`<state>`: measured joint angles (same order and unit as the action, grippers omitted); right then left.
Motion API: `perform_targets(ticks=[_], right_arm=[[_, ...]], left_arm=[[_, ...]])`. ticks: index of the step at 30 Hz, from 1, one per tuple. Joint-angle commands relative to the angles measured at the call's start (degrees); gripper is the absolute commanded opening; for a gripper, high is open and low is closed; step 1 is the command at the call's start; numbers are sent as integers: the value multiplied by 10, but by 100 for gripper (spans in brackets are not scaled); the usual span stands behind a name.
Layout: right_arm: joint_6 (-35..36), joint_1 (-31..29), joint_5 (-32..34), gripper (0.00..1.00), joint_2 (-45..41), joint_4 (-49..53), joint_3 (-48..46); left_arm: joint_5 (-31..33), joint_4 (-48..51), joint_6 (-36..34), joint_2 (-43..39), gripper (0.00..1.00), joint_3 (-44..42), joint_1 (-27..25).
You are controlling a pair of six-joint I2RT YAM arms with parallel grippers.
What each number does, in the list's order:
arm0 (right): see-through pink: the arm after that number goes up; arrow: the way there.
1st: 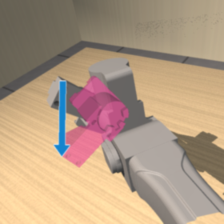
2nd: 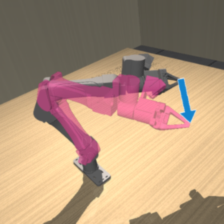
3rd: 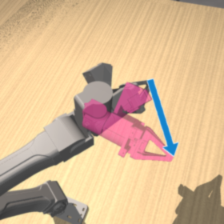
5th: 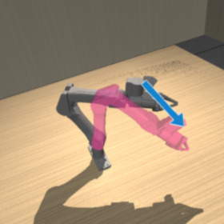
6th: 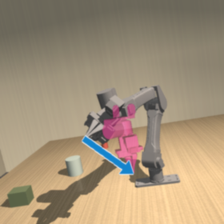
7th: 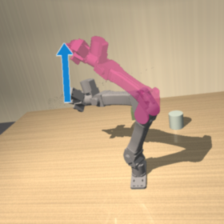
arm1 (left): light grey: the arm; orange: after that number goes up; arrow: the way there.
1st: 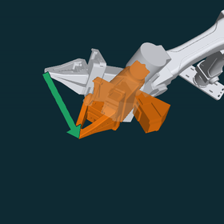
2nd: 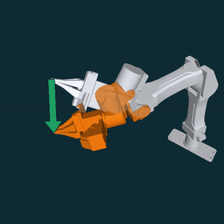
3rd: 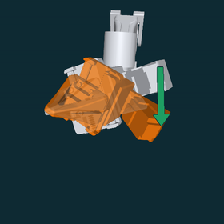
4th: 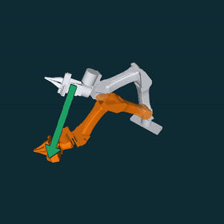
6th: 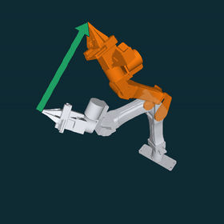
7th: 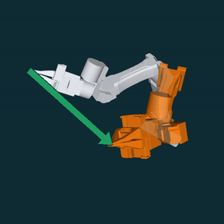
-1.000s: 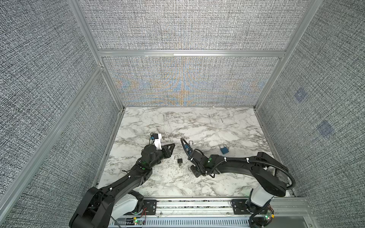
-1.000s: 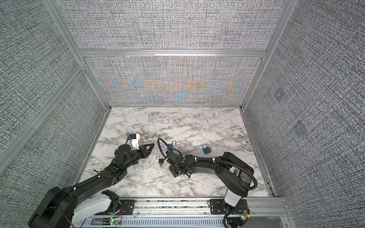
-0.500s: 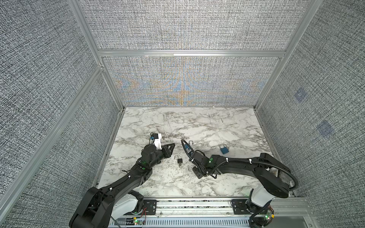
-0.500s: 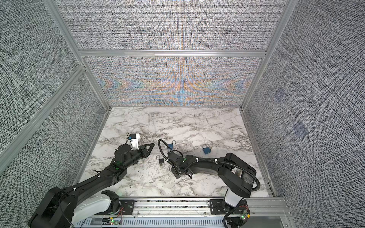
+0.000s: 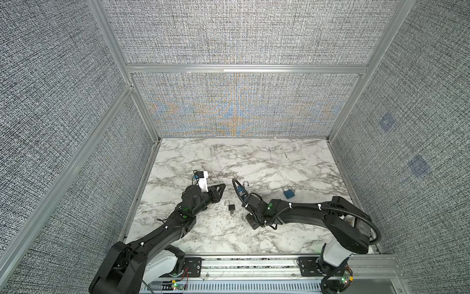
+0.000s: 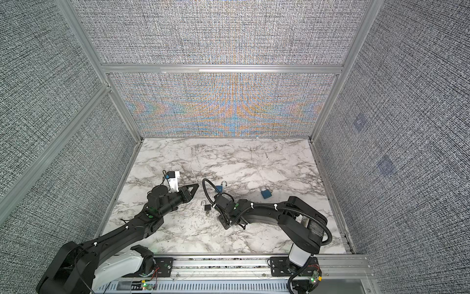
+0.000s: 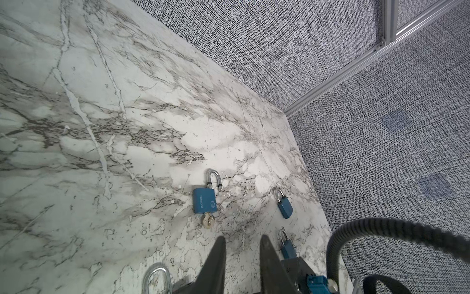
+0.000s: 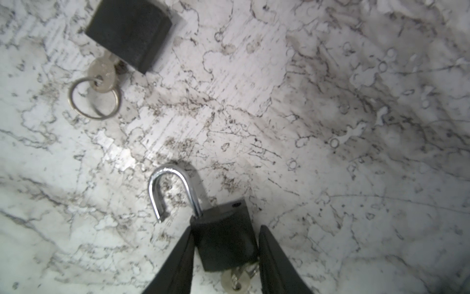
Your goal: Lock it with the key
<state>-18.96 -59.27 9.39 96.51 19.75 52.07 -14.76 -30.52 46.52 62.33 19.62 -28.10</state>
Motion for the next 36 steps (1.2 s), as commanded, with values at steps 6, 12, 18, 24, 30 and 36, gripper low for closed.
perform_targets(ticks=[6,12,18,24,30,36], right_arm=[[-4,0,0,32,-1,28,0],[-10,-1,-2,31,3,19,5],[-17,1,-7,30,-11,15,5],[-24,11,-20,29,-31,7,5],[-23,28,-38,29,-53,1,5],[-21,50,-60,29,-80,-3,24]], left_arm=[[6,27,-25,5,26,19,0],[9,82,-36,20,26,39,0],[-36,132,-48,59,26,64,0],[-123,108,-59,107,26,71,0],[-177,65,-59,115,29,60,-1],[-223,37,-61,134,33,58,-13]])
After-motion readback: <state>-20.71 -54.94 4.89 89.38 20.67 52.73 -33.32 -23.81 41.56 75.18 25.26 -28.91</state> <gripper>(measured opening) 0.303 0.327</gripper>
